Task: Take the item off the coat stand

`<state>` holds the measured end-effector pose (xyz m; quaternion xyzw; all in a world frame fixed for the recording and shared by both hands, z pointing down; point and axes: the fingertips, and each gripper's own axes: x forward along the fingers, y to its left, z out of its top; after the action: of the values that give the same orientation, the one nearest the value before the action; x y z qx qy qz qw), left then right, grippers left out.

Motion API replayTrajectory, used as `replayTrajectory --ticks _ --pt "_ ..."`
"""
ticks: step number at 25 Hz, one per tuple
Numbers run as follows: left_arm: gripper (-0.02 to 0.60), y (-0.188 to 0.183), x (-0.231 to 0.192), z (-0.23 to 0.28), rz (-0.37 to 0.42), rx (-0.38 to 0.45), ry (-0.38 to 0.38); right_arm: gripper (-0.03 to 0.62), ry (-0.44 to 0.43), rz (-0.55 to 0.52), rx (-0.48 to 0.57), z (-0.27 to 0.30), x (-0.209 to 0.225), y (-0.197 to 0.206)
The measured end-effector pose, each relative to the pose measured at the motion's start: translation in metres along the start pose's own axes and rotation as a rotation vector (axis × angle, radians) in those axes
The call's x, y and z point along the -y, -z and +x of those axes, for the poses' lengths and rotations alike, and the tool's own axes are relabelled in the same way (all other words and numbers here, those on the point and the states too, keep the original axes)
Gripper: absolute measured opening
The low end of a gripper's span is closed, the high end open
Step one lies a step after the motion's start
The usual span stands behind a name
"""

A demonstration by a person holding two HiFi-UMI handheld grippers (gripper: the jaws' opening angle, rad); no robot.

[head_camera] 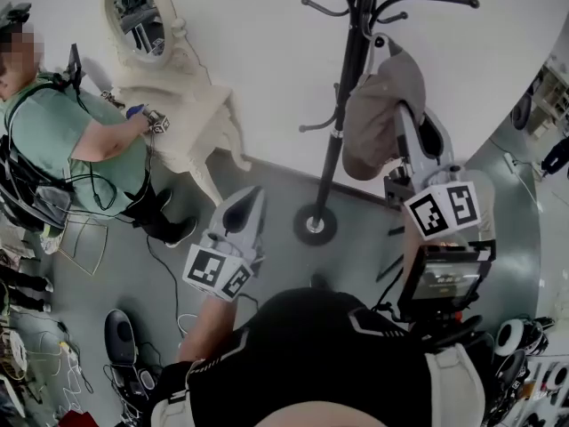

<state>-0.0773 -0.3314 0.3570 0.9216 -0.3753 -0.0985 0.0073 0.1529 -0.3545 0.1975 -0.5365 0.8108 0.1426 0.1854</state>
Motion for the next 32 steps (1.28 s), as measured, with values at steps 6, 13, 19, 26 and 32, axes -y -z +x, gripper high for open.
replayTrajectory --ticks 6,13,19,26,32 --pt "0.006 -0.001 0.001 -0.002 -0.007 0.001 0.009 0.08 0.012 -0.009 -0.01 -0.005 -0.001 -0.003" --pt "0.006 0.003 0.011 -0.01 -0.014 -0.005 0.032 0.08 0.037 -0.01 -0.034 -0.03 -0.008 -0.002" --pt "0.006 0.005 0.01 -0.007 -0.021 -0.01 0.048 0.08 0.053 -0.006 -0.06 -0.039 -0.009 0.005" --pt "0.006 0.008 0.016 -0.005 -0.026 -0.016 0.073 0.08 0.087 0.003 -0.095 -0.054 -0.008 0.017" --pt "0.006 0.007 0.018 -0.002 -0.023 -0.017 0.083 0.08 0.103 -0.006 -0.128 -0.061 -0.004 0.025"
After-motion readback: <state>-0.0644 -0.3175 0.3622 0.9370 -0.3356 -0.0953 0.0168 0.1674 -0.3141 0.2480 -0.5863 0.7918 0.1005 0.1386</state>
